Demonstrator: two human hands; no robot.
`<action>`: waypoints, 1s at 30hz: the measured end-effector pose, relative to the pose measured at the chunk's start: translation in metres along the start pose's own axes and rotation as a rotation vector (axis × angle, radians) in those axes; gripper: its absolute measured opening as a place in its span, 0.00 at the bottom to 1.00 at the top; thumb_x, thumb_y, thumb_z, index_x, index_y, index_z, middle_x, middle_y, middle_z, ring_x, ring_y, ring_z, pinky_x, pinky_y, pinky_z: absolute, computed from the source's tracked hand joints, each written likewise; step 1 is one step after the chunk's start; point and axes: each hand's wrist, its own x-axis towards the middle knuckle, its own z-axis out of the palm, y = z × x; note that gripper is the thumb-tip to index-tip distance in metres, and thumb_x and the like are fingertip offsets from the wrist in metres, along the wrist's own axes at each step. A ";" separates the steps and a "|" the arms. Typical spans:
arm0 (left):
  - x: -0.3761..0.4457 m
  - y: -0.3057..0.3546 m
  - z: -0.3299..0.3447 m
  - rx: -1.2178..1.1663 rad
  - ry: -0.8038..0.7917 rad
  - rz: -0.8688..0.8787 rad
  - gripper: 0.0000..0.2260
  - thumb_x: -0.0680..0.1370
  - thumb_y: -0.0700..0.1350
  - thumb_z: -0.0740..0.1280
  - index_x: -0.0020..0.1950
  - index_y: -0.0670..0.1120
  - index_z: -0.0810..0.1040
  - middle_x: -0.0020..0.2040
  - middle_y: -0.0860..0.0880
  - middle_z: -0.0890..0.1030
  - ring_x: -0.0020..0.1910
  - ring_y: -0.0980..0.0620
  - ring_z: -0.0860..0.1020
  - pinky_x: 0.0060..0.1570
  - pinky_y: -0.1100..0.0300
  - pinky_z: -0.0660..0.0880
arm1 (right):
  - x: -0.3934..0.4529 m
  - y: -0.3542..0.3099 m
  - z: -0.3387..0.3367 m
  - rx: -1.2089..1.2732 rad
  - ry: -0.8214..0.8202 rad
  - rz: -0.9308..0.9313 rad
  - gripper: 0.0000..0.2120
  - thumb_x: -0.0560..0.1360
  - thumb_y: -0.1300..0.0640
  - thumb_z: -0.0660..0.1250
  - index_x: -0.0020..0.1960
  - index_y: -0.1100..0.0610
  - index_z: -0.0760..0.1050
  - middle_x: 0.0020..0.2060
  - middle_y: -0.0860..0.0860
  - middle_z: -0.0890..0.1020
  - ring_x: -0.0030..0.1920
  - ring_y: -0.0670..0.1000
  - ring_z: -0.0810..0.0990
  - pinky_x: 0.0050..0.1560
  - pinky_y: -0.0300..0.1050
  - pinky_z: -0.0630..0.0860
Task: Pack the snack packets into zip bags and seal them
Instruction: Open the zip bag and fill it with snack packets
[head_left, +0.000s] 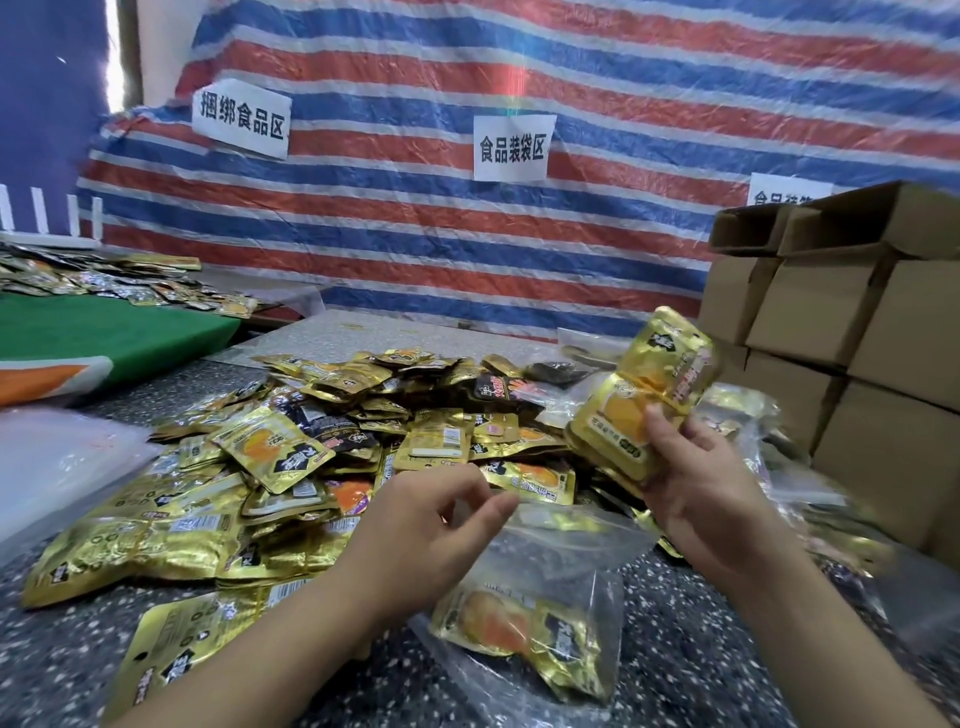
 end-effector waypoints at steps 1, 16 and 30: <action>0.000 0.000 0.000 0.011 0.006 0.001 0.14 0.76 0.63 0.62 0.34 0.59 0.72 0.29 0.57 0.73 0.29 0.57 0.72 0.30 0.64 0.66 | 0.000 0.000 -0.001 -0.045 -0.022 -0.037 0.21 0.72 0.57 0.67 0.63 0.62 0.74 0.55 0.59 0.85 0.54 0.58 0.85 0.45 0.46 0.83; 0.001 0.002 -0.001 -0.059 -0.009 -0.061 0.16 0.79 0.55 0.61 0.41 0.46 0.79 0.31 0.51 0.79 0.32 0.53 0.76 0.33 0.51 0.73 | -0.016 0.002 0.004 -0.552 -0.312 -0.176 0.17 0.69 0.60 0.72 0.57 0.56 0.79 0.50 0.53 0.87 0.50 0.54 0.86 0.45 0.51 0.84; 0.000 0.002 -0.001 -0.136 0.003 -0.088 0.17 0.79 0.57 0.62 0.42 0.45 0.78 0.32 0.50 0.80 0.29 0.59 0.75 0.30 0.67 0.67 | -0.019 0.005 0.001 -0.792 -0.424 -0.079 0.11 0.73 0.68 0.73 0.53 0.57 0.82 0.47 0.49 0.87 0.49 0.48 0.86 0.47 0.37 0.81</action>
